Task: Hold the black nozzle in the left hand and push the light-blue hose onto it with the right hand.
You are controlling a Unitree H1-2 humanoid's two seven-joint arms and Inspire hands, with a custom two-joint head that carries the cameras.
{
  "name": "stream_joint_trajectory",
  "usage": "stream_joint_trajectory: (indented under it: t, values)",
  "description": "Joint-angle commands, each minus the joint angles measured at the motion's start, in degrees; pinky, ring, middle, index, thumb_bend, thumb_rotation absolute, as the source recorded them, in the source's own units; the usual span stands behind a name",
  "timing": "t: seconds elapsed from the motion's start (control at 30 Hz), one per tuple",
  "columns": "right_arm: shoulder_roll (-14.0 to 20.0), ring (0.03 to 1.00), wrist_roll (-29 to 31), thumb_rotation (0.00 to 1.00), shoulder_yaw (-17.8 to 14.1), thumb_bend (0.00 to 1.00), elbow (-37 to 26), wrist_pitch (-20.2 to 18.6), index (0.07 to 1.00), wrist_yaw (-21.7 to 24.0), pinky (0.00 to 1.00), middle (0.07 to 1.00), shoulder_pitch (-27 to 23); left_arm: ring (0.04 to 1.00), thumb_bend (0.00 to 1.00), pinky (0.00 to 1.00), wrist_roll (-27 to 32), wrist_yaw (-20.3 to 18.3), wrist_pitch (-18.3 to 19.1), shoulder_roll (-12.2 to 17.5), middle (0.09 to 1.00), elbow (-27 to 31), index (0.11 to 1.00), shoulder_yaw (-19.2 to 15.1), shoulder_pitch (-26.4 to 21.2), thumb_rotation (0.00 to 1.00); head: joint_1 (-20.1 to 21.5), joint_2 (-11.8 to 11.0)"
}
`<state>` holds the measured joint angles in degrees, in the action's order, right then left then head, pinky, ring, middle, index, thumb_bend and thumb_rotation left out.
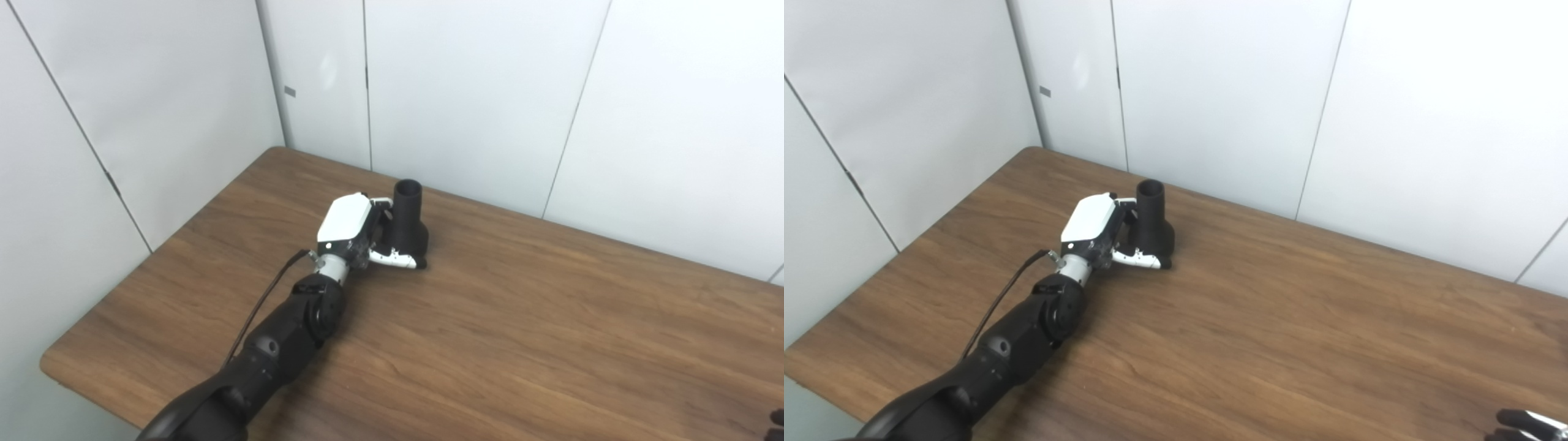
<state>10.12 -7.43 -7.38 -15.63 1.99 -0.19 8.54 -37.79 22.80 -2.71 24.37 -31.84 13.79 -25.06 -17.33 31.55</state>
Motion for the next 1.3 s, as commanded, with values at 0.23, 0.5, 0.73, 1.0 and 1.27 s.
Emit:
stream_joint_trajectory:
  t: [0.23,0.5,0.73,1.0,1.27]
  values:
    - [-0.58,0.63,0.76,0.21,-3.18,0.2,-8.28,-3.47,0.612,-2.26,0.5,0.664,-3.62,0.175,0.52,0.13,0.84,-1.97,-7.36,-0.1,0.472,1.8,0.485,1.6,5.25,0.0,11.5,-0.09]
    - [0.11,0.643,-4.22,0.01,-6.58,0.25,-12.07,-6.52,0.619,-4.93,0.53,0.676,-5.77,0.212,0.52,0.16,-0.09,-2.26,-17.22,0.11,0.456,4.32,0.495,2.49,5.69,0.0,17.98,-0.57]
    - [1.13,0.634,-5.07,0.0,-10.44,0.23,-13.64,-8.84,0.619,-6.2,0.53,0.665,-7.91,0.114,0.52,0.07,-4.08,-0.64,-22.0,-1.78,0.241,7.24,0.484,4.29,6.65,0.03,20.62,-1.07]
    - [2.52,0.514,-15.31,0.02,-12.61,0.44,-10.65,-6.97,0.622,-12.82,0.38,0.577,-11.52,0.167,0.52,0.11,-7.72,-0.43,-22.51,-4.91,0.275,10.37,0.485,6.38,9.45,0.04,22.16,-1.7]
    - [4.08,0.684,-16.02,0.3,-13.67,0.71,-5.1,-4.96,0.698,-16.69,0.54,0.726,-15.36,0.171,0.52,0.11,-14.45,4.83,-24.07,-7.39,0.472,7.96,0.483,11.71,9.26,0.0,22.96,-2.12]
